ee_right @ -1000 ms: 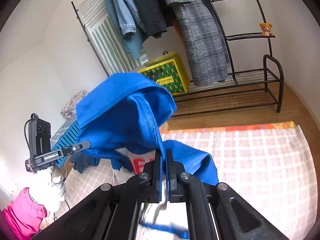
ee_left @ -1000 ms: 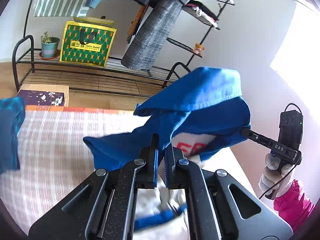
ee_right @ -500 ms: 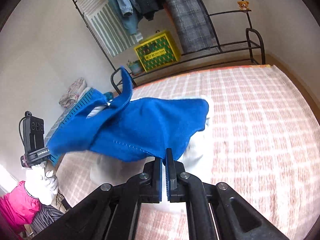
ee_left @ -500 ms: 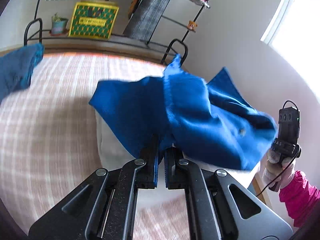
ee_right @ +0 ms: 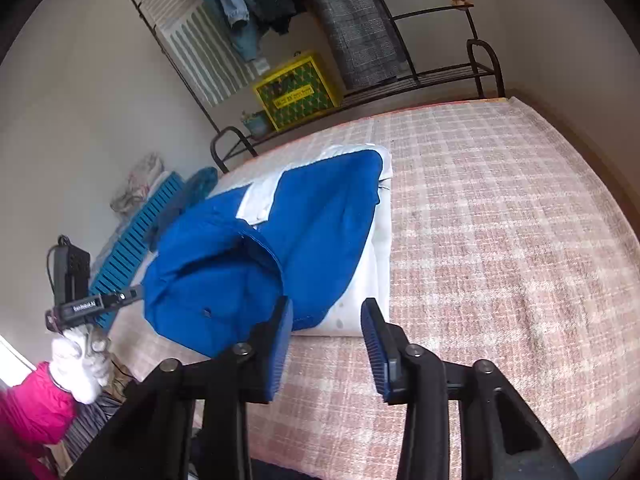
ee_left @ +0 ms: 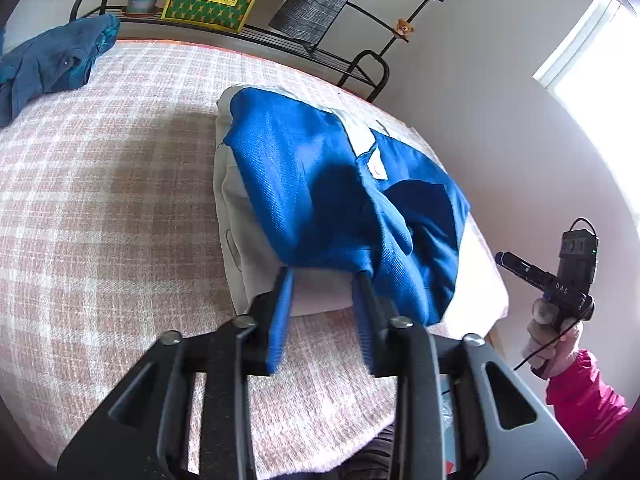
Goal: Fold large clothes
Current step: 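Lay the collar flat on the folded jacket and open both tools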
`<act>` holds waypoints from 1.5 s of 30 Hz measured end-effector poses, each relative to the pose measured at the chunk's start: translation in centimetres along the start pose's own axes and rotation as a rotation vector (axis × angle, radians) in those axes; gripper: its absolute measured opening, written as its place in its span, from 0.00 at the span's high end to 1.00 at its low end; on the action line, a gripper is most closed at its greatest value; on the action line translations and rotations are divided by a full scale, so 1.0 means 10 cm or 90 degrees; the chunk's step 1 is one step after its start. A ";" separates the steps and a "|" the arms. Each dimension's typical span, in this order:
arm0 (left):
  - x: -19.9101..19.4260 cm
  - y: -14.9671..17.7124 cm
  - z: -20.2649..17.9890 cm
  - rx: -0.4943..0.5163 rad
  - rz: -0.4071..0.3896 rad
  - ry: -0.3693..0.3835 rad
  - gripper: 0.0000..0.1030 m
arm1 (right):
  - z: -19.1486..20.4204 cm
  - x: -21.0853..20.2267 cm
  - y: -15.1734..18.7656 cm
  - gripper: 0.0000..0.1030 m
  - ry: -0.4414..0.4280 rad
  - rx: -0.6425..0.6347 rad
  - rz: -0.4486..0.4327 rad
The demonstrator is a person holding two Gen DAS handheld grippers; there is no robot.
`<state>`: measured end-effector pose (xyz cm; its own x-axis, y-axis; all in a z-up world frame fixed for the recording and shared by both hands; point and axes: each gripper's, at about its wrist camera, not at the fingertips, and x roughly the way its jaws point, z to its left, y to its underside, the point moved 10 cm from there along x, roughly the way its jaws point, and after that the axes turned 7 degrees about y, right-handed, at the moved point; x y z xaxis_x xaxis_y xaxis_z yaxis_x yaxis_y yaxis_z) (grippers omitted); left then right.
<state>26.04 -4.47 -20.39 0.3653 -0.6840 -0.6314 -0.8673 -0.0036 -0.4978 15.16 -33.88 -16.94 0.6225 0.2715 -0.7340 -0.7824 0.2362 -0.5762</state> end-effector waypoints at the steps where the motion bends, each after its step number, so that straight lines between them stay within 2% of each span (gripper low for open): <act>1: -0.04 -0.01 0.03 -0.001 -0.003 -0.004 0.66 | -0.02 0.01 -0.02 0.56 -0.003 0.010 -0.001; 2: -0.05 -0.03 0.07 -0.013 -0.003 -0.002 0.66 | -0.04 0.05 -0.05 0.46 -0.001 0.020 0.001; 3: -0.06 -0.07 0.13 -0.042 -0.007 0.008 0.66 | -0.08 0.10 -0.06 0.40 0.003 0.034 0.006; 5: -0.11 -0.19 0.23 -0.113 -0.031 0.045 0.66 | -0.11 0.22 -0.07 0.40 -0.009 0.071 0.017; 7: -0.20 -0.26 0.30 -0.151 -0.053 0.068 0.66 | -0.12 0.35 -0.11 0.40 -0.040 0.116 0.028; 9: -0.27 -0.27 0.35 -0.151 -0.061 0.061 0.65 | -0.09 0.45 -0.13 0.40 -0.073 0.144 0.038; 11: -0.27 -0.32 0.46 -0.168 -0.061 0.050 0.59 | -0.07 0.58 -0.15 0.40 -0.073 0.150 0.044; 15: -0.12 -0.53 0.66 -0.243 -0.072 0.081 0.58 | -0.05 0.84 -0.14 0.44 -0.070 0.159 0.072; 18: 0.10 -0.66 0.74 -0.269 -0.063 0.104 0.58 | -0.02 0.94 -0.13 0.62 -0.071 0.161 0.086; 19: 0.21 -0.68 0.76 -0.280 -0.053 0.119 0.58 | -0.02 0.96 -0.13 0.71 -0.065 0.161 0.089; 22: 0.39 -0.65 0.70 -0.310 -0.024 0.158 1.00 | 0.02 0.95 -0.18 0.96 -0.082 0.175 0.089; 23: 0.37 -0.66 0.66 -0.311 -0.031 0.166 1.00 | 0.05 0.91 -0.21 0.99 -0.092 0.179 0.086; 27: 0.26 -0.57 0.51 -0.350 -0.039 0.217 1.00 | 0.18 0.60 -0.36 1.00 -0.169 0.207 0.061; 29: 0.29 -0.43 0.60 -0.350 -0.029 0.181 1.00 | 0.11 0.52 -0.34 1.00 -0.201 0.246 0.048; 31: 0.42 -0.27 0.77 -0.331 0.002 0.123 1.00 | -0.02 0.62 -0.16 1.00 -0.186 0.266 0.067; 33: 0.51 -0.19 0.91 -0.351 0.011 0.120 1.00 | -0.20 0.84 0.09 1.00 -0.137 0.285 0.110; 36: 0.52 -0.19 0.90 -0.316 0.021 0.103 1.00 | -0.29 0.98 0.24 1.00 -0.130 0.302 0.125; 39: 0.42 -0.23 0.82 -0.270 0.042 0.069 1.00 | -0.21 0.91 0.16 1.00 -0.089 0.230 0.134; 40: 0.38 -0.24 0.80 -0.257 0.051 0.056 1.00 | -0.19 0.88 0.14 0.94 -0.060 0.195 0.146; 42: 0.25 -0.24 0.78 -0.225 0.056 0.025 1.00 | -0.18 0.77 0.08 0.93 -0.030 0.146 0.150; 44: 0.10 -0.26 0.74 -0.198 0.050 0.002 1.00 | -0.21 0.54 -0.05 0.81 0.019 0.095 0.107; 45: 0.01 -0.29 0.73 -0.179 0.037 -0.017 1.00 | -0.17 0.42 -0.15 0.79 0.027 0.069 0.078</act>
<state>31.06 0.80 -23.38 0.3174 -0.6692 -0.6719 -0.9456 -0.1698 -0.2775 18.89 -34.69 -19.80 0.5193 0.2661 -0.8121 -0.8448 0.3034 -0.4408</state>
